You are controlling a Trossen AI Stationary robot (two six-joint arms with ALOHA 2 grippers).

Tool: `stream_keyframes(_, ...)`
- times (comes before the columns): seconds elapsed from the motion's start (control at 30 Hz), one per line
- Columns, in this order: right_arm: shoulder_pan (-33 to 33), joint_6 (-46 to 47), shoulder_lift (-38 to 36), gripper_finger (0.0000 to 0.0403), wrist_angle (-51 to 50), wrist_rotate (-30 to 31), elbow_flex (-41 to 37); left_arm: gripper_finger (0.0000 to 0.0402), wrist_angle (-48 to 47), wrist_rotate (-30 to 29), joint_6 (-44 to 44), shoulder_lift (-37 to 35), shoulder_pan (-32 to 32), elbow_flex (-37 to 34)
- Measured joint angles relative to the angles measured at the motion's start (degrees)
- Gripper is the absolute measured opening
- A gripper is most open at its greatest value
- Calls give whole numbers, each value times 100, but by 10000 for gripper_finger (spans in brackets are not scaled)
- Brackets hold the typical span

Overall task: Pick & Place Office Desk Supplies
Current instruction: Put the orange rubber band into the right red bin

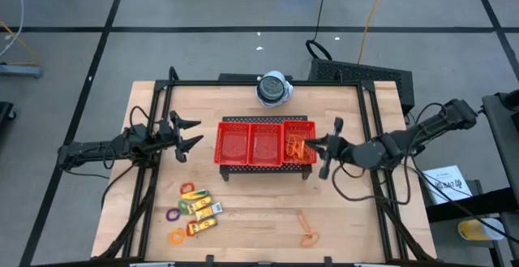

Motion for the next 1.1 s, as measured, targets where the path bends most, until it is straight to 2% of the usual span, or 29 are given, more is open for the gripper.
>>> stream_keyframes(0.27,-469,-66,20,8,7,0,0,267,0,0,-1,0,0,0)
stream_keyframes(0.6,-557,-41,22,85,-151,-4,0,267,0,-2,1,0,-1,2)
stream_keyframes(0.8,-557,509,22,129,-507,-8,0,267,-2,0,1,0,1,2)
stream_keyframes(1.1,-555,1173,22,155,-1023,-25,0,267,-2,0,1,0,1,0)
